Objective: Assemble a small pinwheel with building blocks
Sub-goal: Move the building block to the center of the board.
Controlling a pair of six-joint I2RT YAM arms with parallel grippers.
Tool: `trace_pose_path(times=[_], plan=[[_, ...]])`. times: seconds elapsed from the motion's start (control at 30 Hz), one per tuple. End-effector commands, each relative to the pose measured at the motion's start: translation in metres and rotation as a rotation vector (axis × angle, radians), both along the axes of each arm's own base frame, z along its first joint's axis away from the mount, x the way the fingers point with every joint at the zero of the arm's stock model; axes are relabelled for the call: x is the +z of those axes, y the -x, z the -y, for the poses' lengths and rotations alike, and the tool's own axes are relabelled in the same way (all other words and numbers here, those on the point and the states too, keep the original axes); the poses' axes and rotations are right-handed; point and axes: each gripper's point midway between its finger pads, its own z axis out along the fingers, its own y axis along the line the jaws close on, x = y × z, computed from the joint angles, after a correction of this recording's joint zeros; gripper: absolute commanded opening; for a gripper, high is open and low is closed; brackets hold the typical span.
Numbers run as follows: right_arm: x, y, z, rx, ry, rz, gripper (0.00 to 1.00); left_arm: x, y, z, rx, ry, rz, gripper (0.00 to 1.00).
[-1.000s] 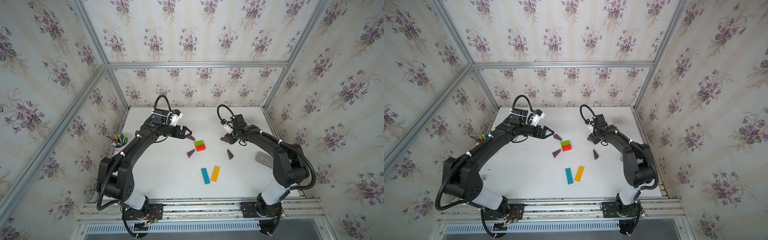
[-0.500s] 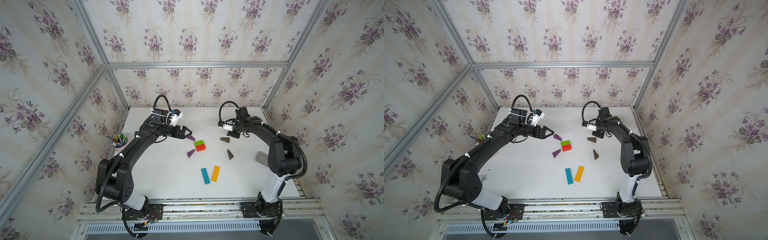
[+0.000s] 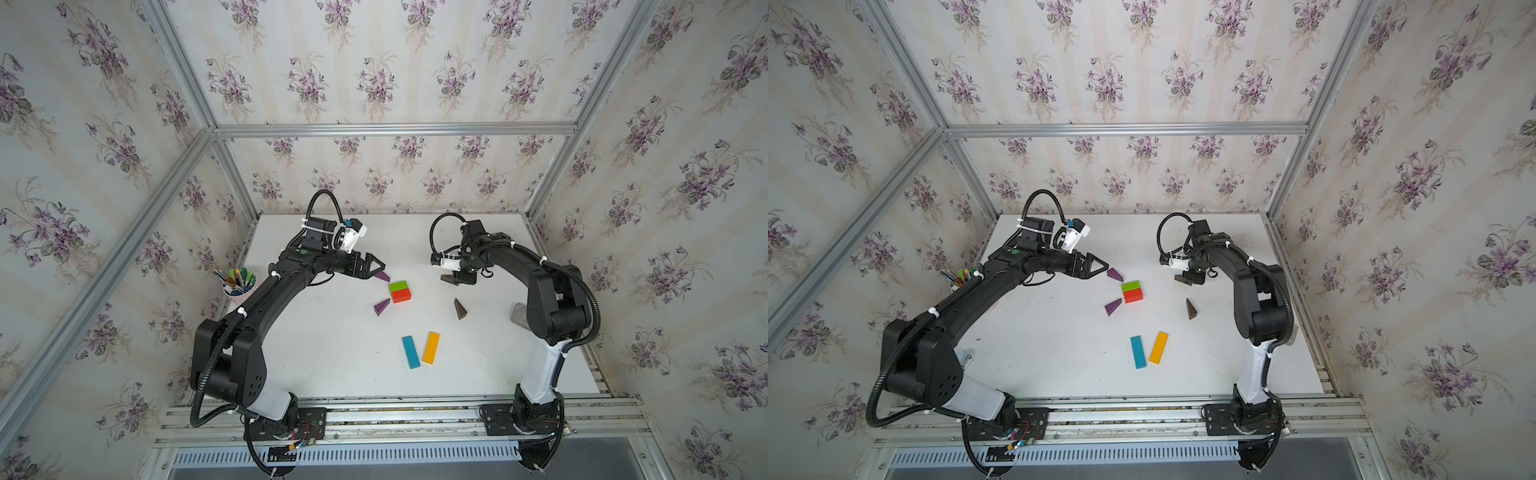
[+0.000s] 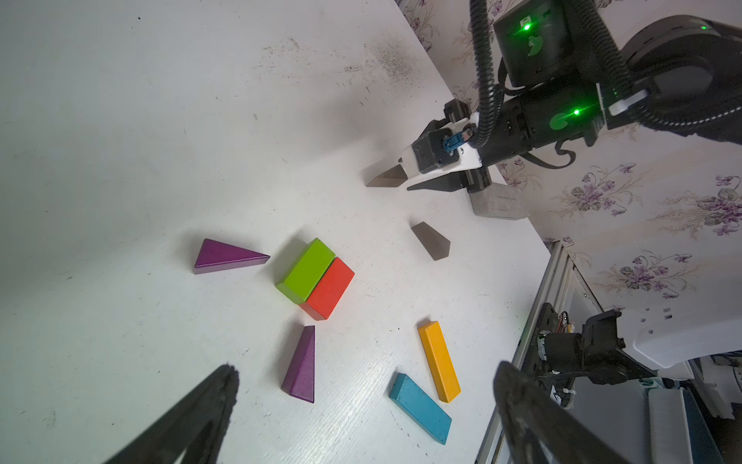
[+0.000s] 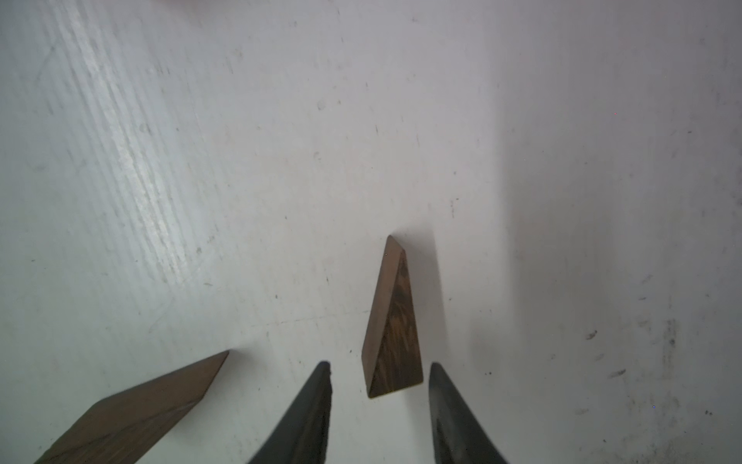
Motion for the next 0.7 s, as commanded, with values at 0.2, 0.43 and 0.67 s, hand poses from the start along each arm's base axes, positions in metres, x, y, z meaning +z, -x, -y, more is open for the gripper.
trace_pose_path(times=[0.2, 0.43, 0.67], plan=[[-0.005, -0.016, 0.004, -0.051, 0.033, 0.034, 0.46, 0.002, 0.001, 0.002, -0.017, 0.011, 0.010, 1.00], [-0.007, -0.018, -0.002, -0.031, 0.041, 0.008, 0.41, 0.003, 0.001, 0.002, -0.018, 0.012, 0.012, 1.00], [-0.013, -0.011, -0.012, -0.007, 0.042, -0.029, 0.38, 0.004, 0.002, 0.002, -0.019, 0.013, 0.018, 1.00]])
